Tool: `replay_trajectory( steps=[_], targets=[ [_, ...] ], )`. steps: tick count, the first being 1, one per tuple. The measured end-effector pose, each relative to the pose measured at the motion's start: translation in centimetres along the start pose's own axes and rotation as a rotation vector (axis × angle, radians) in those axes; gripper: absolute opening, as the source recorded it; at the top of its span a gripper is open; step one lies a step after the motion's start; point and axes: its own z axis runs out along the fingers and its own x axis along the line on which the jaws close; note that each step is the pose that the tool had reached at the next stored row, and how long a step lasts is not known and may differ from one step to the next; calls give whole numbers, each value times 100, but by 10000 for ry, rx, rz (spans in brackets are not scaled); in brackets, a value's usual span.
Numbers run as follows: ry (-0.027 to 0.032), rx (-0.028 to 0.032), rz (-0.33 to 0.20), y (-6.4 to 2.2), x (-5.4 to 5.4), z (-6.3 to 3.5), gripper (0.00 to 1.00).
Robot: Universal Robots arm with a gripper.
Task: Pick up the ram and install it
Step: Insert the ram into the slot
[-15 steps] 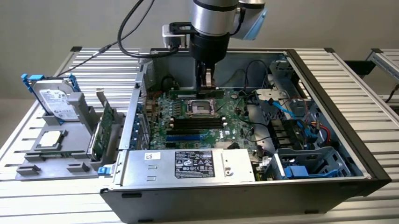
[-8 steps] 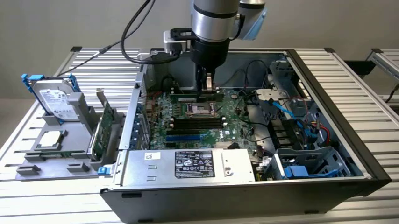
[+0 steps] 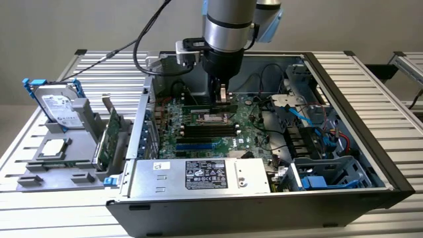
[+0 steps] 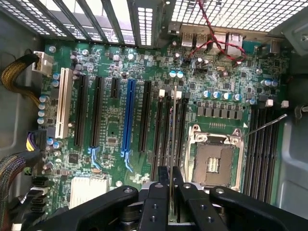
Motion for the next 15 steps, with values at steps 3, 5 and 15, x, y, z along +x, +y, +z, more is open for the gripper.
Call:
replay_trajectory(
  steps=[3, 5, 15],
  targets=[
    [47, -3, 2, -16, 2, 53, 14],
    [92, -7, 6, -43, 5, 78, 14],
    [520, -45, 35, -89, 11, 160, 14]
  ],
)
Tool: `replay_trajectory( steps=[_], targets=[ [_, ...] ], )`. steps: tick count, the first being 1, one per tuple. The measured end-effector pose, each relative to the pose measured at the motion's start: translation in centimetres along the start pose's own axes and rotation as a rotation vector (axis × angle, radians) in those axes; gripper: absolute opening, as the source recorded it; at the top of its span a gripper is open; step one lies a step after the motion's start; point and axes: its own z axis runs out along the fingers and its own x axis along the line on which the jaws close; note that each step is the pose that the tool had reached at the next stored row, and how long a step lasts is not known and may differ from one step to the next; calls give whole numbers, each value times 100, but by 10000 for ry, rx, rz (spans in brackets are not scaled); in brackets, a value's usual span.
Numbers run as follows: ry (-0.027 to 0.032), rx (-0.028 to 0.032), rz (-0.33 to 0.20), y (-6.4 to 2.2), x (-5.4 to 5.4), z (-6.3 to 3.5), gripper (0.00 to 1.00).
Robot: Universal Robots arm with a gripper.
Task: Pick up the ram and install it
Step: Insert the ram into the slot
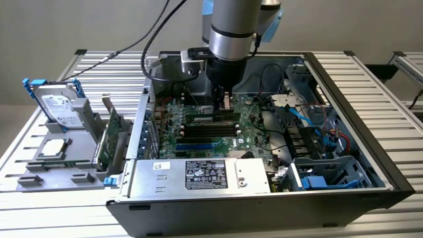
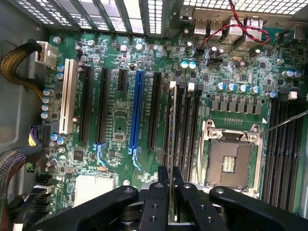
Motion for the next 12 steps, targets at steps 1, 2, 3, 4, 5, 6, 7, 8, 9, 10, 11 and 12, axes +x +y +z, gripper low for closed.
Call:
replay_trajectory(
  steps=[1, 2, 3, 4, 5, 6, 7, 8, 9, 10, 11, 12],
  targets=[
    [57, -6, 3, -1, 0, 7, 14],
    [108, -10, 7, -1, 0, 16, 14],
    [143, -13, 8, -2, 0, 31, 14],
    [161, -15, 9, -4, -1, 49, 14],
    [169, -17, 11, -4, -3, 67, 14],
    [172, -16, 12, -3, -6, 86, 14],
    [172, -16, 13, -1, -10, 104, 14],
    [171, -15, 15, 3, -14, 122, 14],
    [170, -15, 26, 10, -16, 141, 14],
    [172, -17, 49, 17, -18, 159, 14],
    [172, -18, 75, 23, -21, 178, 14],
    [173, -19, 101, 26, -24, 196, 14]
  ],
)
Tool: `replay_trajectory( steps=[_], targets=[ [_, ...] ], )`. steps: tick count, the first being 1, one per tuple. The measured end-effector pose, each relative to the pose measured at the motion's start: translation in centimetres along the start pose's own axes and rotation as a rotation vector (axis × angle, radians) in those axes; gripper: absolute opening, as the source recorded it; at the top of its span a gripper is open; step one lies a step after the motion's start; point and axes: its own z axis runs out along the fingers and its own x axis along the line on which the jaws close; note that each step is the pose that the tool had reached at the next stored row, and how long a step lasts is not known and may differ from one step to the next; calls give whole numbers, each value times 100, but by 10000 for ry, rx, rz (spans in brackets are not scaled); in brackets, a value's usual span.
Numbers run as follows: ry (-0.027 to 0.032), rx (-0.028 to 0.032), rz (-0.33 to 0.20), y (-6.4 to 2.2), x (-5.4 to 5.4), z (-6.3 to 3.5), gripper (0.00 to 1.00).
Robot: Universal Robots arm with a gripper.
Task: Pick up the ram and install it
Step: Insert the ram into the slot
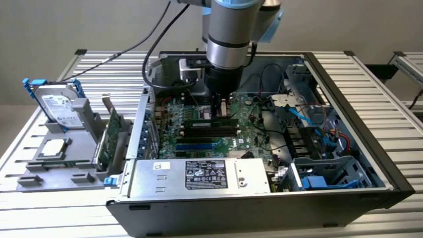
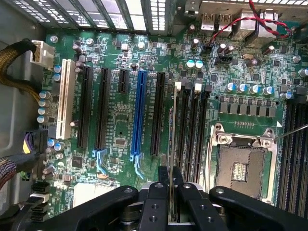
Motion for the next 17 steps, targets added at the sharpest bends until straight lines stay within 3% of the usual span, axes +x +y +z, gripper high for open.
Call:
replay_trajectory(
  steps=[10, 17],
  targets=[
    [-19, -10, 285, -6, -31, 92, 14],
    [-13, 41, 287, -9, -35, 144, 14]
  ],
)
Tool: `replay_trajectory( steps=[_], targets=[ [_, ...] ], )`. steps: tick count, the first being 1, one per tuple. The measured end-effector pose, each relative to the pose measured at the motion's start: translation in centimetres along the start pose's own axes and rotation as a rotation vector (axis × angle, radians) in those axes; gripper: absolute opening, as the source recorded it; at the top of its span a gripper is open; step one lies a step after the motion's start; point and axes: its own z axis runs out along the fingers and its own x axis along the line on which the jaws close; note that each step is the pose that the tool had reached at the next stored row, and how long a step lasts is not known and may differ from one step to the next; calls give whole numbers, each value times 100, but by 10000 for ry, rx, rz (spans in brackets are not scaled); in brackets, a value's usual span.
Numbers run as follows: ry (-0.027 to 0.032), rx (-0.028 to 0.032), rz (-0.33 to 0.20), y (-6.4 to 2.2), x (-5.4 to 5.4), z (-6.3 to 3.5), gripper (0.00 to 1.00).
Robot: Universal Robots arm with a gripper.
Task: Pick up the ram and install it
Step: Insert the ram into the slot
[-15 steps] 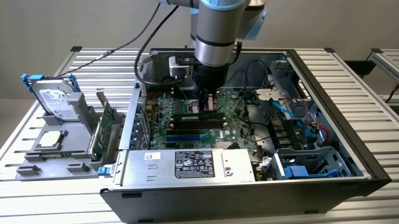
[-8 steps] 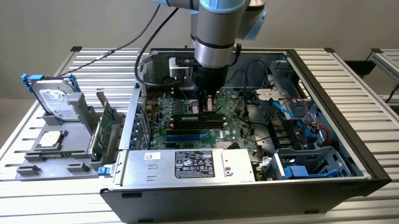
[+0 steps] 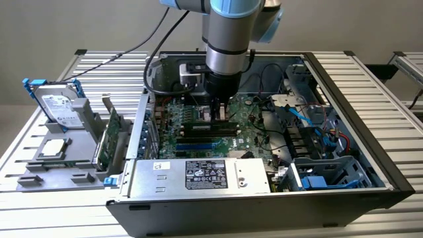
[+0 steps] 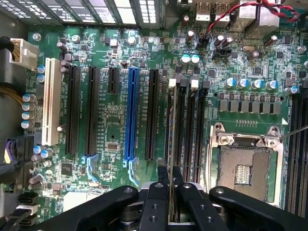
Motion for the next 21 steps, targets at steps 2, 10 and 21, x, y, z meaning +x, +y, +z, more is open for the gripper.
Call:
replay_trajectory(
  steps=[2, 10, 21],
  targets=[
    [-2, 9, 1, 0, -1, 10, 14],
    [3, 37, 3, 9, -2, 36, 14],
    [11, 61, 4, 10, -4, 75, 14]
  ],
)
